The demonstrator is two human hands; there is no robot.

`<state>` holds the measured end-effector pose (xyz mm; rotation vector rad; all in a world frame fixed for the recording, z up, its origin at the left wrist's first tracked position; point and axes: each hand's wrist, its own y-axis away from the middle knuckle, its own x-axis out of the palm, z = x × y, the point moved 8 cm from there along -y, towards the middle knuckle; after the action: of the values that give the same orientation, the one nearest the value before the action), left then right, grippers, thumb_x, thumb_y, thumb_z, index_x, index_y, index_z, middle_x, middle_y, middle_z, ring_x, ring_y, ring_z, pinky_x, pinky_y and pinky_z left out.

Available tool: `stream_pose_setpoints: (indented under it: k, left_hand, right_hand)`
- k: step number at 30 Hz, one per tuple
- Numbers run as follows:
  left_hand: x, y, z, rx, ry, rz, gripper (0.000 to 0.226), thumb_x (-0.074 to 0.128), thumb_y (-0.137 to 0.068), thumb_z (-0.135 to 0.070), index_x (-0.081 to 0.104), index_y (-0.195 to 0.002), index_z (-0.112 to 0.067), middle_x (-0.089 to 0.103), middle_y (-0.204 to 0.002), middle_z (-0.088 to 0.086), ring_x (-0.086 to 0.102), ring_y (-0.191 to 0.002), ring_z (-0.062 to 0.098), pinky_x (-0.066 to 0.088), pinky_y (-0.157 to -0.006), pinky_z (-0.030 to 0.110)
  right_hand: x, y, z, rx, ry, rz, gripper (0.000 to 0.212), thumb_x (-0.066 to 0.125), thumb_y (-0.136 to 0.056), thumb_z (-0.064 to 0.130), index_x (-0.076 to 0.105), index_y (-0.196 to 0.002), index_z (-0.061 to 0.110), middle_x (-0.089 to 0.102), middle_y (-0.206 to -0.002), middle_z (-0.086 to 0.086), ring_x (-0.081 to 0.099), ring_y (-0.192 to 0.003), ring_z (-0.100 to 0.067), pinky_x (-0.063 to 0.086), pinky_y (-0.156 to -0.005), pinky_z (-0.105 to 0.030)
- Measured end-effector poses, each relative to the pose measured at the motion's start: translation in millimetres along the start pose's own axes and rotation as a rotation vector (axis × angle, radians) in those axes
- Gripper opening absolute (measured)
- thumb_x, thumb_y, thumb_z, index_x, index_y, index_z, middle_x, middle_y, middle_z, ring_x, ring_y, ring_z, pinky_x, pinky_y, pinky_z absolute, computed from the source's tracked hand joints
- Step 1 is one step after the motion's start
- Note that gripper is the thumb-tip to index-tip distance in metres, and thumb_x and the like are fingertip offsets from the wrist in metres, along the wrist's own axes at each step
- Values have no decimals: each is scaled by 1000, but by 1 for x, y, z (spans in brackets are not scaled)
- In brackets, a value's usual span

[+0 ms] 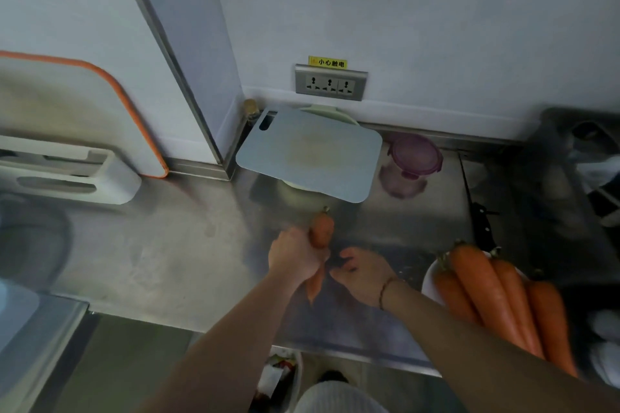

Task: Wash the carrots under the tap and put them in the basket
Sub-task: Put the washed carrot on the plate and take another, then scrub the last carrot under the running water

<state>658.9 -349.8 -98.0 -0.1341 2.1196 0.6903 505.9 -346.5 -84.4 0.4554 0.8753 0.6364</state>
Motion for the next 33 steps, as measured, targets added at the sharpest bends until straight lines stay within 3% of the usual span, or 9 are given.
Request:
stream_pose_setpoints:
  k: [3,6,10,14,17,19,25,28,33]
  left_hand:
    - [7,6,2,-45,279,75,29,75,-59,-45,68,-81,-28,71,-84,-3,69,-86,23,53,-69,31]
    - [12,15,-6,-111,647,101,25,86,-62,-33,65,-74,-26,73,-81,3,73,-78,25,62,-69,44]
    - [12,26,-20,-107,872,147,28,85,-76,-19,61,-91,-20,70,-89,7,73,-78,24,62,-62,37]
    - [6,33,-41,-55,1079,180,25,70,-92,-28,64,-112,-14,73,-102,11,73,-87,29,62,-72,39]
    - [7,43,-72,10,1176,263,21,60,-98,-32,69,-109,-17,73,-95,9,72,-83,28,59,-81,46]
    - [15,56,-99,25,1208,349,22,58,-98,-32,71,-105,-15,74,-89,7,71,-77,22,59,-72,40]
    - [65,123,-179,188,1083,596,18,62,-95,-27,77,-89,-20,73,-105,8,68,-91,20,54,-79,38]
    - [108,174,-215,239,998,676,16,60,-95,-23,74,-91,-17,70,-96,5,66,-80,15,50,-68,29]
    - [200,284,-262,322,847,841,15,56,-98,-21,69,-100,-14,72,-92,4,68,-79,14,53,-62,23]
  right_hand:
    - [7,2,5,-17,45,13,36,56,-89,56,72,-79,25,66,-78,6,63,-77,-13,52,-79,-34]
    - [8,3,5,-27,96,0,42,58,-87,53,54,-55,26,60,-55,6,56,-55,-1,40,-54,-17]
    - [-9,17,-4,-4,-183,-89,14,70,-87,26,60,-77,26,62,-57,11,61,-48,3,42,-47,-7]
    - [-28,48,-23,-22,-344,-100,9,73,-87,17,66,-88,22,70,-65,7,73,-65,-13,59,-71,-29]
    - [-44,81,-39,-72,-404,-152,12,71,-89,14,63,-90,23,72,-75,3,73,-67,-17,59,-72,-31]
    - [-53,106,-57,-95,-469,-203,9,70,-89,10,64,-92,16,71,-74,1,72,-67,-20,58,-69,-30]
    - [-60,197,-138,-67,-638,-348,16,73,-87,10,66,-88,24,74,-78,-5,70,-68,-17,56,-66,-29]
    - [-54,256,-184,-41,-653,-419,13,72,-88,10,62,-91,19,70,-66,-1,62,-56,-9,45,-57,-18]
    - [-34,371,-275,52,-805,-582,20,72,-86,1,65,-105,6,66,-64,-1,62,-53,-16,49,-53,-22]
